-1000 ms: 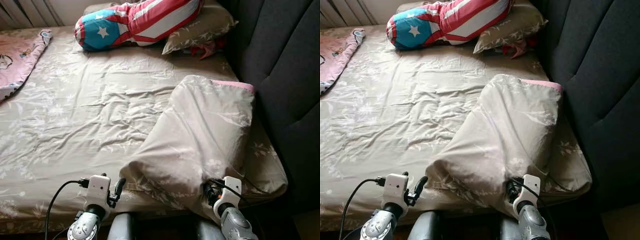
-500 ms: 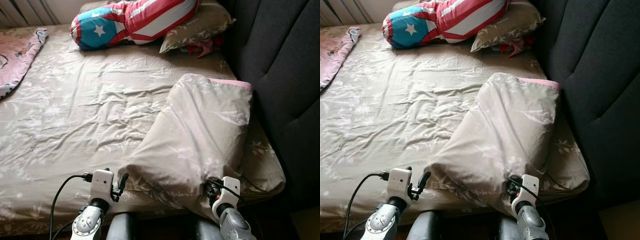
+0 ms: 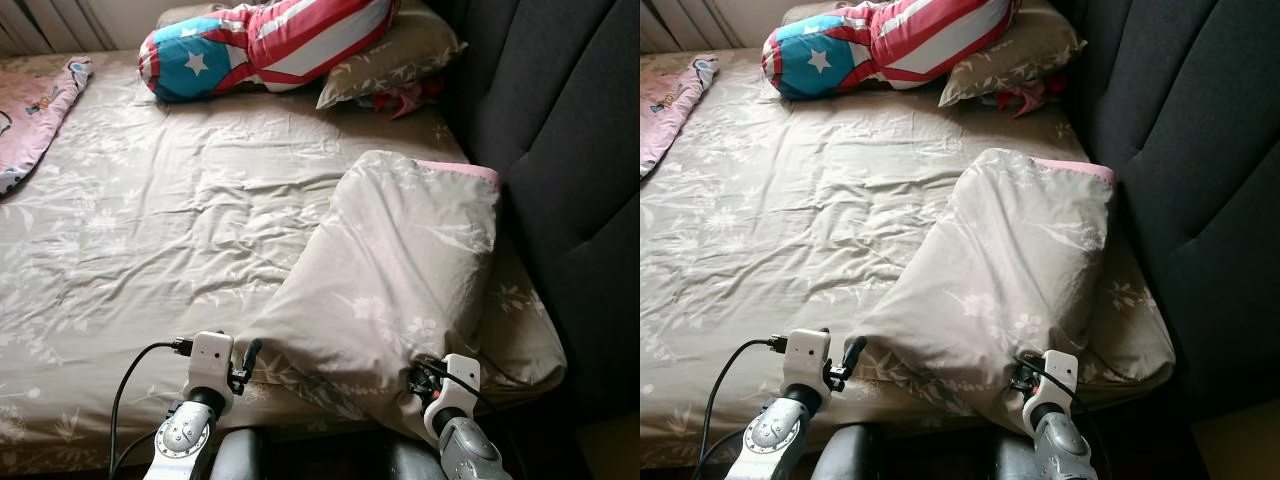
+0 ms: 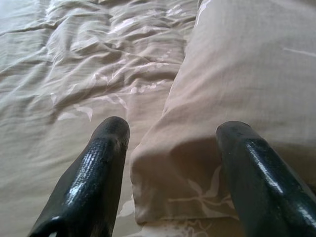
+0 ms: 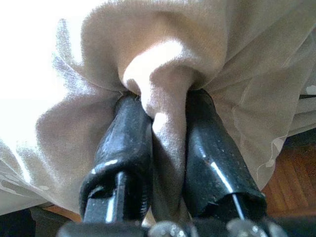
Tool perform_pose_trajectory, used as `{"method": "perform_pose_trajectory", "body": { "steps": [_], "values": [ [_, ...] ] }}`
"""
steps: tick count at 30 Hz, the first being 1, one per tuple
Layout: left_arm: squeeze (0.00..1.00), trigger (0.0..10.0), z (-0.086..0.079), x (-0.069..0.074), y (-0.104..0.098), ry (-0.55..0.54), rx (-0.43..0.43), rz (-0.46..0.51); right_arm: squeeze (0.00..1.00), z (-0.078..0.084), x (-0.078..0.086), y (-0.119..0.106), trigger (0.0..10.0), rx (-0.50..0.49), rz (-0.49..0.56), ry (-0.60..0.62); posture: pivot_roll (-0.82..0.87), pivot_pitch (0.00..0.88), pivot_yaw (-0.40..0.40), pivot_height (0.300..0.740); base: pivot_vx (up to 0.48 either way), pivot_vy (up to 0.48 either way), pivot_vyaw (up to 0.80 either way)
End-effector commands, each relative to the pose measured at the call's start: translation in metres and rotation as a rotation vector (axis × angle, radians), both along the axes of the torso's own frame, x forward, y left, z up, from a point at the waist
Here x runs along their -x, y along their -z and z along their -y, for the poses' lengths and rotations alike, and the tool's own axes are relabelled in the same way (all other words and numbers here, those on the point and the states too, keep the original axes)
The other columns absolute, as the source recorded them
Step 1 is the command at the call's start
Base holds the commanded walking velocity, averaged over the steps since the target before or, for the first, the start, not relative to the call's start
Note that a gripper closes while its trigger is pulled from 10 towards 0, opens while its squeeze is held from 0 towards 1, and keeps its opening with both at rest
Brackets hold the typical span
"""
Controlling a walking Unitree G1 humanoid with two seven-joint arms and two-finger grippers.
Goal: Clean up the room
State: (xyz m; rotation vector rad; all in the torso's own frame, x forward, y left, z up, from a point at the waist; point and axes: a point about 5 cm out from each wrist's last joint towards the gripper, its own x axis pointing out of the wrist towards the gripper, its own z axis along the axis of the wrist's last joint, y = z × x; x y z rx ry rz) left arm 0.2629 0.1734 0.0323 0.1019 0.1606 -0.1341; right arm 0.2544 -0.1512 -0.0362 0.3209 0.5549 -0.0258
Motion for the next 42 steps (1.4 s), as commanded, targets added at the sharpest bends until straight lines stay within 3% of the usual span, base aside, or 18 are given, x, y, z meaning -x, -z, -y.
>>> {"method": "perform_pose_trajectory", "body": {
  "steps": [1,13,23,24,25,33,42],
  "values": [
    [0.0,10.0,0.0,0.004,0.008,-0.003,-0.014,-0.028,0.0,-0.007,0.007,0.006,0.0,-0.022,-0.036,-0.023,0.02,0.095,0.001,0.645,0.0,0.0,0.0],
    [0.0,10.0,0.002,0.002,0.013,-0.01,-0.003,-0.036,0.0,-0.001,0.011,0.008,0.0,-0.009,-0.03,-0.03,0.01,0.063,-0.01,0.645,0.0,0.0,0.0],
    [0.0,10.0,-0.007,0.008,0.028,-0.067,0.02,-0.098,0.0,-0.003,0.012,0.007,0.1,0.02,0.0,-0.036,0.0,0.052,-0.011,0.645,0.0,0.0,0.0],
    [0.0,10.0,-0.008,0.009,0.029,-0.076,0.025,-0.104,0.0,-0.003,0.012,0.007,9.6,0.014,0.005,-0.034,0.0,0.053,-0.012,0.645,0.0,0.0,0.0],
    [0.0,10.0,-0.009,0.009,0.031,-0.086,0.028,-0.114,0.0,-0.003,0.012,0.006,10.0,0.021,0.009,-0.038,0.0,0.056,-0.012,0.645,0.0,0.0,0.0],
    [0.0,10.0,-0.017,0.018,0.044,-0.145,0.047,-0.17,0.0,0.003,0.014,0.007,10.0,0.024,0.02,-0.034,-0.01,0.063,-0.02,0.645,0.0,0.0,0.0],
    [0.0,10.0,-0.026,0.024,0.052,-0.183,0.051,-0.212,0.0,0.008,0.013,0.007,10.0,0.049,0.011,-0.001,-0.02,0.064,-0.015,0.7,0.0,0.0,0.0]
  ]
}}
